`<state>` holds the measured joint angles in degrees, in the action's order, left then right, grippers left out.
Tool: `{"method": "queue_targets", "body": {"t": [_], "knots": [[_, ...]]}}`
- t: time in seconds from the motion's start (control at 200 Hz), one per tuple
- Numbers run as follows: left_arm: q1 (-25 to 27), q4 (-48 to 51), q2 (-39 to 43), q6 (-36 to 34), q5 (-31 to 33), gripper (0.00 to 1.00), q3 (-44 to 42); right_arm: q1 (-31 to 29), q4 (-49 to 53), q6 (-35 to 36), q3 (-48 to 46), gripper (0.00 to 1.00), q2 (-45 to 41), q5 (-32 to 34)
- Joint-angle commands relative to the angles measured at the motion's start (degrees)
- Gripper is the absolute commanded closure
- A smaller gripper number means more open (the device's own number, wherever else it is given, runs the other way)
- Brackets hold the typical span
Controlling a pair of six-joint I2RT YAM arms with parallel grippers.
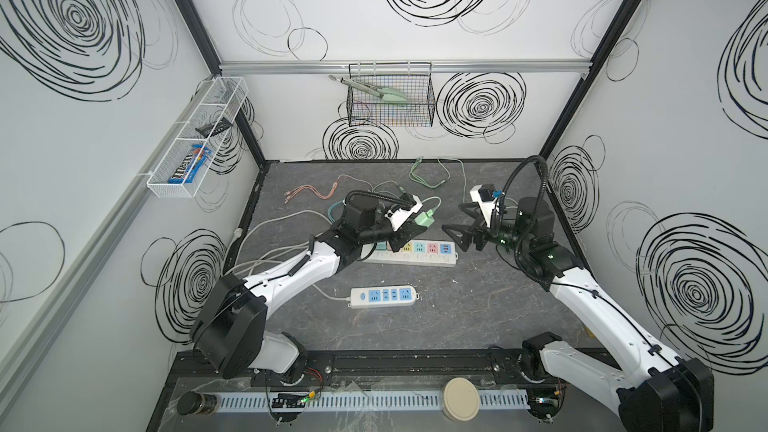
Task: Insert the plug
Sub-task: 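Move the open right gripper to the green charger held by the left gripper, then close the right gripper on the green charger body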
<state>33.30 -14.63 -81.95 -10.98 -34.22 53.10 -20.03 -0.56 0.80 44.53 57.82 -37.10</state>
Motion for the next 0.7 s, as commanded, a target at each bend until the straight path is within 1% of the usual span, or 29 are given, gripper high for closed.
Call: {"method": "queue_targets", "body": {"t": [0.0,0.09,0.17,0.255,0.395,0.52,0.585,0.695], "knots": [[-2.0,-2.6,0.6,-7.9,-7.0,1.00,0.1,-2.2,4.4,8.2,2.6,0.00,-0.1,-3.9],[-2.4,0.5,1.8,-13.0,-9.8,1.00,-0.5,-3.6,5.6,12.5,3.2,0.03,0.2,-5.4],[-2.6,0.9,3.0,-15.4,-11.1,1.00,-1.7,-5.0,8.0,17.1,4.6,0.06,0.8,-6.4],[-2.6,2.0,3.6,-17.8,-13.3,1.00,-2.3,-6.4,11.9,22.8,6.5,0.12,1.8,-8.0],[-2.5,1.3,3.6,-18.2,-14.7,1.00,-2.7,-7.8,16.0,27.2,9.4,0.17,4.2,-6.3],[-2.5,-0.1,3.5,-17.6,-16.3,1.00,-3.1,-8.5,18.0,30.1,11.7,0.25,7.0,-6.7],[-2.6,-1.6,3.6,-16.9,-17.8,1.00,-3.8,-8.4,17.8,30.4,12.7,0.31,8.5,-7.2],[-2.6,-2.7,3.5,-16.1,-18.2,1.00,-4.1,-8.6,17.7,31.0,14.0,0.42,10.7,-8.9]]}}
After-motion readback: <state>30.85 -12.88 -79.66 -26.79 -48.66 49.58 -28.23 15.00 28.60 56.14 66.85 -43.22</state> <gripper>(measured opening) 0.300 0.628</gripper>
